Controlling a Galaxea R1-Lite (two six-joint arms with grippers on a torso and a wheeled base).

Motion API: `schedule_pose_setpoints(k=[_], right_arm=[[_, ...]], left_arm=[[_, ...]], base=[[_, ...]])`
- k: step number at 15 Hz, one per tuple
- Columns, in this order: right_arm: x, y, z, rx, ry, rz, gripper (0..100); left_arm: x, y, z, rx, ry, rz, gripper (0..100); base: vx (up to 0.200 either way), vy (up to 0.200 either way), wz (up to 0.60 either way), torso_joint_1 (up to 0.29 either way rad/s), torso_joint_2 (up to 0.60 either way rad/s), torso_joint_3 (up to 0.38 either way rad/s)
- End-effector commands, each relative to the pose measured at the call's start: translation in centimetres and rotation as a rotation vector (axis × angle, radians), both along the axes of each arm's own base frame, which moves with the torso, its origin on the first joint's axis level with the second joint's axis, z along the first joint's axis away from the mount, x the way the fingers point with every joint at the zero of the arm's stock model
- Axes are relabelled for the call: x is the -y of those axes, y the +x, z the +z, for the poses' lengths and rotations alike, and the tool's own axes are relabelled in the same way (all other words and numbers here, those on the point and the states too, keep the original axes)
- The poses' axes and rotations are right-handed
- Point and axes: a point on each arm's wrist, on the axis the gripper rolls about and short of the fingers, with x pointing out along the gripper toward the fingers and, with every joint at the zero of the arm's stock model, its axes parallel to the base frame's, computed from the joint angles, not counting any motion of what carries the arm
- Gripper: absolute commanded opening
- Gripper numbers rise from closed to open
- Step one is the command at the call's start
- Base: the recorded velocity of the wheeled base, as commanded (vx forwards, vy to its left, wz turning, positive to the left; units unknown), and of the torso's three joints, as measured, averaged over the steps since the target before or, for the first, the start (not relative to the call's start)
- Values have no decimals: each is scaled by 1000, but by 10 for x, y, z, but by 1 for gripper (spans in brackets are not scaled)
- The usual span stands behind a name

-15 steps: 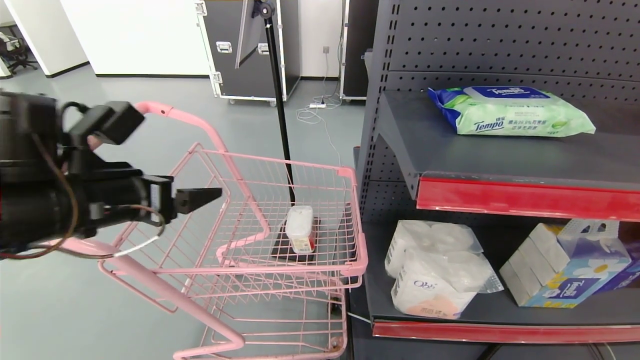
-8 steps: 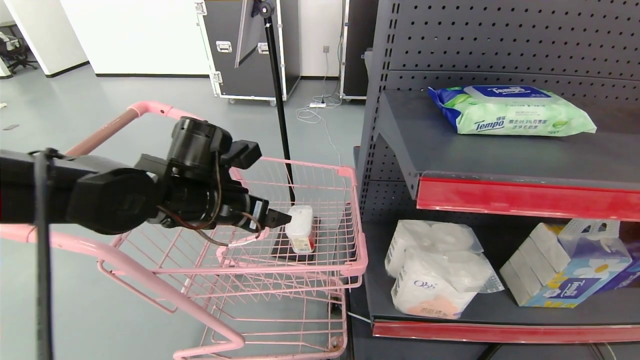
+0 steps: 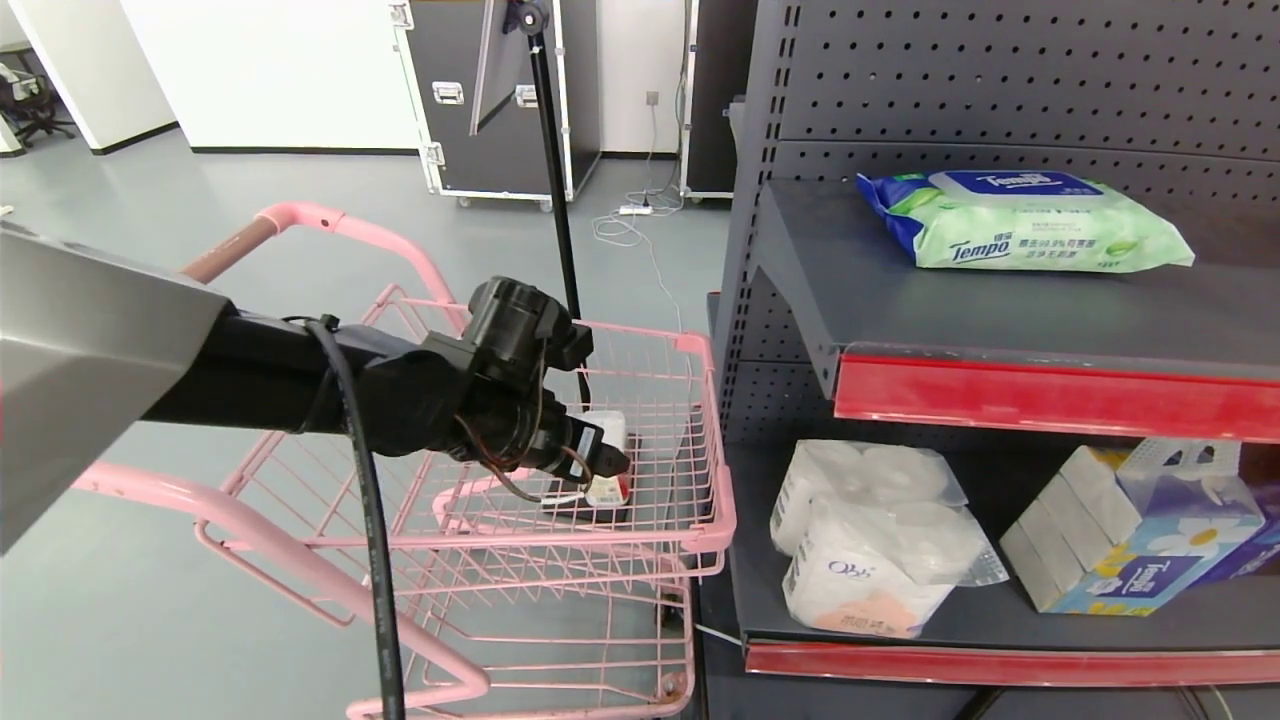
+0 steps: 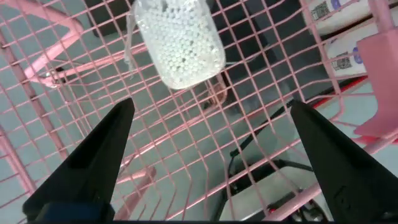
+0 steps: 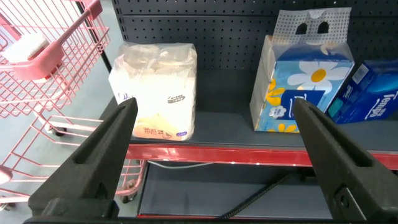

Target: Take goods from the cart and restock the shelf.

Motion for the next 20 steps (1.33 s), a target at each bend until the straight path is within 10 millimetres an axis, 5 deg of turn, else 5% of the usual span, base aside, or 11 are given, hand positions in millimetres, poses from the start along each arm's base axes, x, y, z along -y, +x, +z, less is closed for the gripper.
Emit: schedule_pose_setpoints(k=[1,20], right_arm=[[0,0,0,0,-1,-1,100],[0,0,0,0,1,-1,100]], left_arm=[[14,6,-12,-26,-8,2,100],[45,59,-64,1,57,228,100]], base=[[0,0,0,0,0,0],[0,0,0,0,0,0]])
